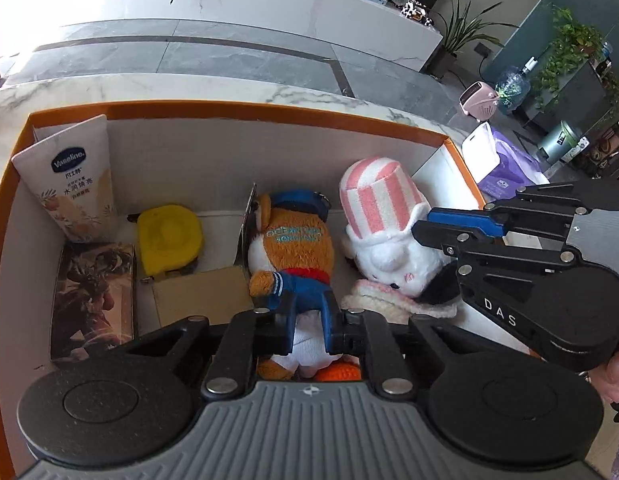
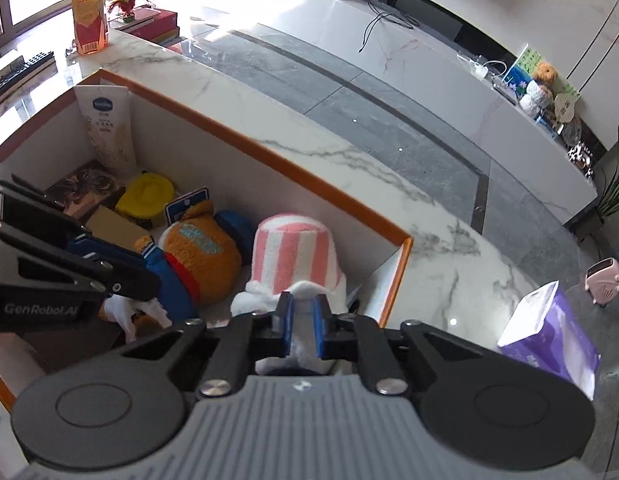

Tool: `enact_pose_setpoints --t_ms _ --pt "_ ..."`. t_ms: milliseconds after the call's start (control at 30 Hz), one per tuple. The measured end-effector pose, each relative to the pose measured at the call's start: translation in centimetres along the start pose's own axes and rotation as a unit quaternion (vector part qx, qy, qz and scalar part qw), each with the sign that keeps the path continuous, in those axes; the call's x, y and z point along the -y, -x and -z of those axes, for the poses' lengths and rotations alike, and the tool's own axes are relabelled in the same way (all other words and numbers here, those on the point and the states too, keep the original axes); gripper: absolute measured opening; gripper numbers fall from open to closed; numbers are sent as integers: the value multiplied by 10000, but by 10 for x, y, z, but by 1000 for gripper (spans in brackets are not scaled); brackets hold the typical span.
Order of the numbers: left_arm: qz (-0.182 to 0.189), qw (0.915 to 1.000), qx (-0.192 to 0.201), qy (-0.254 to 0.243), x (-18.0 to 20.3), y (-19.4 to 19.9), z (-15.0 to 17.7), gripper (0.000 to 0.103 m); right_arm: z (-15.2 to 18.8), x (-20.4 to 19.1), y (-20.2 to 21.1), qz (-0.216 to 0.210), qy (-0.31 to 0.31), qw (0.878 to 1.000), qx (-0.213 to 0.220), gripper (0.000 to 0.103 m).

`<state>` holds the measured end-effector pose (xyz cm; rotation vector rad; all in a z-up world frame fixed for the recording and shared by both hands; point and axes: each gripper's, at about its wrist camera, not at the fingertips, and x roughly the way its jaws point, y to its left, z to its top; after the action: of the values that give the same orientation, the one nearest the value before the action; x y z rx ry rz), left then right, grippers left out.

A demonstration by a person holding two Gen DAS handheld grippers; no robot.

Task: Organize objects

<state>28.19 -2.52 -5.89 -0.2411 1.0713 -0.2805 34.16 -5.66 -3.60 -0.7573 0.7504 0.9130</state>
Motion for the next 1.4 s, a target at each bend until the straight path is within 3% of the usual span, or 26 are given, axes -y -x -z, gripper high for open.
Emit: enact_pose_setpoints --t_ms 167,267,367,467,733,900,1033,1133,1233,1400 --pt "-47 9999 59 -121 5 3 -1 17 4 -2 1 -3 -36 9999 109 11" --pt "-161 9987 297 -374 13 18 5 17 6 -2 9 17 -178 9997 181 12" --pt "-292 9965 536 -577 20 40 10 25 8 -7 27 30 -269 9993 269 13" --pt "-480 9920 853 -802 31 69 15 30 10 -12 52 78 -436 9984 362 27" --pt "-1300 9674 1912 -1039 54 160 50 64 38 -29 144 -166 -1409 9863 843 63" --pt "-1521 9546 2366 -984 61 204 84 90 63 -59 201 -221 -1814 9752 1248 82" --pt "-1811 9418 2697 -864 62 225 110 91 83 -88 235 -53 -1908 9669 1693 91" --pt "-1766 9470 2630 -542 55 229 126 91 98 -106 248 -57 -2020 9623 1818 95" --pt "-1774 9522 2479 -202 44 221 141 91 111 -123 246 5 -2140 9611 1746 97" --pt "-2288 9439 2378 -133 37 206 161 91 129 -138 226 230 -2472 9589 1372 97"
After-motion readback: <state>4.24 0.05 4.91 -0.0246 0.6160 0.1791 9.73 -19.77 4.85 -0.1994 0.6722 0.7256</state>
